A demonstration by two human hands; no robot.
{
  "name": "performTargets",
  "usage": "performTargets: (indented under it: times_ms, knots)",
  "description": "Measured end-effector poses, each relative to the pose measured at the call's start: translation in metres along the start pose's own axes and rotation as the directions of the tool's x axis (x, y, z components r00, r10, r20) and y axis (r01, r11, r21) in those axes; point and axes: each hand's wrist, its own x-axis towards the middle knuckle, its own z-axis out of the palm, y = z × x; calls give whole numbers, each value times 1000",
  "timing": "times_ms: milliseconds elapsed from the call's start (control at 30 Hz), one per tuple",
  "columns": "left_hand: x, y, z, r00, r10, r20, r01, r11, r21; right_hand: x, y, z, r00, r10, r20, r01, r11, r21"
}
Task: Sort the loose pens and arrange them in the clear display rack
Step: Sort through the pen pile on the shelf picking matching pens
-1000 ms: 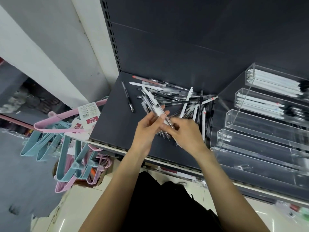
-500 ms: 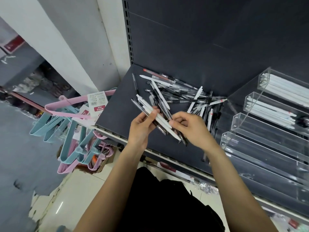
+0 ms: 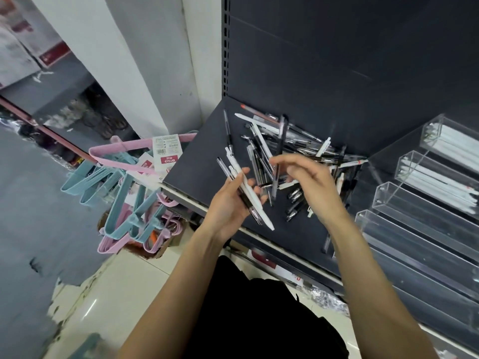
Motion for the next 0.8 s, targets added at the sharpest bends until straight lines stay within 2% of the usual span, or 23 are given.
performTargets:
  times_ms: [133, 233, 300, 433, 567, 667, 800]
  knots:
    - [-2, -3, 0, 1000, -11, -27, 12, 1000, 15, 4, 3, 14, 998, 30, 51, -20, 984, -179]
    - [-3, -8, -1, 1000, -28, -4, 28, 999, 16, 8, 3, 24, 991, 121, 51, -108, 972, -208]
    - [-4, -9, 0, 999, -44, 8, 44, 999, -13, 10, 3, 29, 992, 127, 24, -116, 956, -268]
    - [-3, -10, -1, 998, -52, 31, 53, 998, -46, 10, 6, 39, 999, 46, 18, -36, 924, -380]
    - [0, -9, -6, 999, -45, 22, 48, 988, -144, 10, 4, 39, 998, -45, 52, 68, 788, -612]
    - [3, -8, -10, 1000, -7, 8, 7, 998, -63, 21, -9, 33, 998, -38, 41, 55, 812, -581]
    - [0, -6, -10, 999, -23, 30, 23, 1000, 22, 60, -19, 34, 979, 59, 195, 73, 793, -605]
